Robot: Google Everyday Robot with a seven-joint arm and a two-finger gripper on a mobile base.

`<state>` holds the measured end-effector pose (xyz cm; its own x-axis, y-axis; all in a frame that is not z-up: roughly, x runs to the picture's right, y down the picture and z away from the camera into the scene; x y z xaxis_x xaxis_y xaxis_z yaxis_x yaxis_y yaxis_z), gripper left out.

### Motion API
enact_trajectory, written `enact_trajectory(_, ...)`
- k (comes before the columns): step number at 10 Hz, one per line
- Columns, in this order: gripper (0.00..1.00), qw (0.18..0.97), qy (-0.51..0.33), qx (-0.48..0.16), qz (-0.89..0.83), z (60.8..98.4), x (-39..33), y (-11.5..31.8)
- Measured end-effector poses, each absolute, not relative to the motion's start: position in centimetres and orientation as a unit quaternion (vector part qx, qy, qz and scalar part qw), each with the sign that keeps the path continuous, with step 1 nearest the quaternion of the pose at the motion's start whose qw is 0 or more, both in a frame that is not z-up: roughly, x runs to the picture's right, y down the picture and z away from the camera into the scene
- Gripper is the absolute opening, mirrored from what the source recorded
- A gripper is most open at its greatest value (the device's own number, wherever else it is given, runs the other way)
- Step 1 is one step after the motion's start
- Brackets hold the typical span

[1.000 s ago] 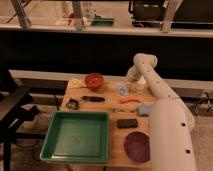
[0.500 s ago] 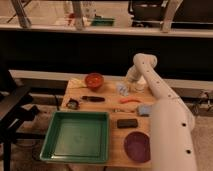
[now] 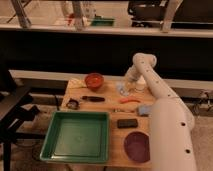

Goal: Place towel in plastic cup

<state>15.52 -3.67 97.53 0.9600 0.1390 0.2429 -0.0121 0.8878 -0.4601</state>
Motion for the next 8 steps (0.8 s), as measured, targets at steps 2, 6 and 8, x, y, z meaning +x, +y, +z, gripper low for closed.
enact_trajectory(2,0.80,0.962,-0.136,-0.235,0.038,97.7,15.4,-3.7)
enact_trajectory(6,0.80,0.960,-0.140,-0.241,0.033,98.7,15.0,-3.5)
enact_trajectory(8,0.80,0.959,-0.142,-0.244,0.035,99.2,15.0,-3.4)
